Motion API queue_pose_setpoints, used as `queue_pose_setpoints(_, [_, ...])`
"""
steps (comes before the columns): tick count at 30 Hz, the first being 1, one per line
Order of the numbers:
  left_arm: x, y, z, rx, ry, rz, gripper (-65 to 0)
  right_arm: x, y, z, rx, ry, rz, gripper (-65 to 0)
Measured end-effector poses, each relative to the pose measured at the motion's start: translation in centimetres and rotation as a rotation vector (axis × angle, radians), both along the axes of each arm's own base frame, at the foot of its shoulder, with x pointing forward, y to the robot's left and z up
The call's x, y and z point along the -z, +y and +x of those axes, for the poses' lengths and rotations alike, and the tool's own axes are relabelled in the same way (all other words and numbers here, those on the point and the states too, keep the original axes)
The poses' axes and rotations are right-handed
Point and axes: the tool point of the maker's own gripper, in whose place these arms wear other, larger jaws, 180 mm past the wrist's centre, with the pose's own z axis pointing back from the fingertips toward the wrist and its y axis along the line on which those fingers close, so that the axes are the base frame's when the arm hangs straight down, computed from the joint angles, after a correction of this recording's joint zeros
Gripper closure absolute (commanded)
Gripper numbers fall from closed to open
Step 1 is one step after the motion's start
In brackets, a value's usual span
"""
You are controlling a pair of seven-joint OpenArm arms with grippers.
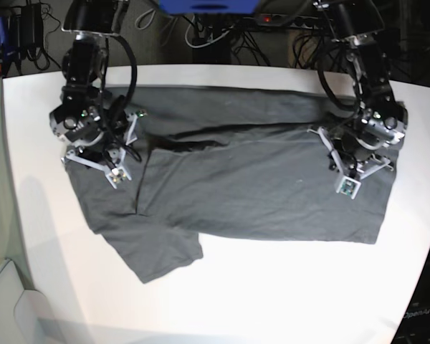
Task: Layout the t-shirt on the table in an organized manner, then fold the t-shirt properly
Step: 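Move the left gripper along the folded edge toward the right gripper and grasp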
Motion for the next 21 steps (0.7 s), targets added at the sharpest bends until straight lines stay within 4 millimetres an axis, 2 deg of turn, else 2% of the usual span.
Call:
queue_pose_setpoints(5, [-2.2, 0.0, -0.2, -0.004, -0.055, 0.027, -0.6, 0.0, 0.0, 0.0, 0.0, 0.0, -0.001, -29.8])
queue_pose_setpoints(7, [-1.6, 0.9, -1.6, -0.029, -0.002, 0.053, -0.9, 0.0, -0.3, 0.0, -0.001, -0.001, -0.007, -30.1])
queue_pose_setpoints(10, [-0.7, 3.5, -3.6, -0.106, 0.061, 0.081, -2.3, -0.1, -0.9, 0.0, 0.001, 0.001, -0.026, -33.7])
queue_pose_setpoints(12, [-0.9, 5.4, -4.2, -0.169, 0.057, 0.086, -7.9, 0.0, -1.0, -0.1, 0.001, 0.004, -0.025, -35.6])
queue_pose_setpoints(16, [-1.1, 8.6, -5.6, -0.273, 0.06, 0.094, -24.3, 0.2, -1.8, -0.7, 0.012, 0.014, -0.035, -35.6])
queue_pose_setpoints(18, [-1.0, 9.3, -6.0, -0.295, 0.063, 0.094, -29.1, 0.4, -2.0, -0.9, 0.013, 0.018, -0.041, -35.6])
queue_pose_setpoints(21, [1.4, 8.8, -6.0, -0.293, 0.103, 0.037, -30.2, 0.8, -1.9, -1.6, 0.012, 0.035, -0.038, -35.6])
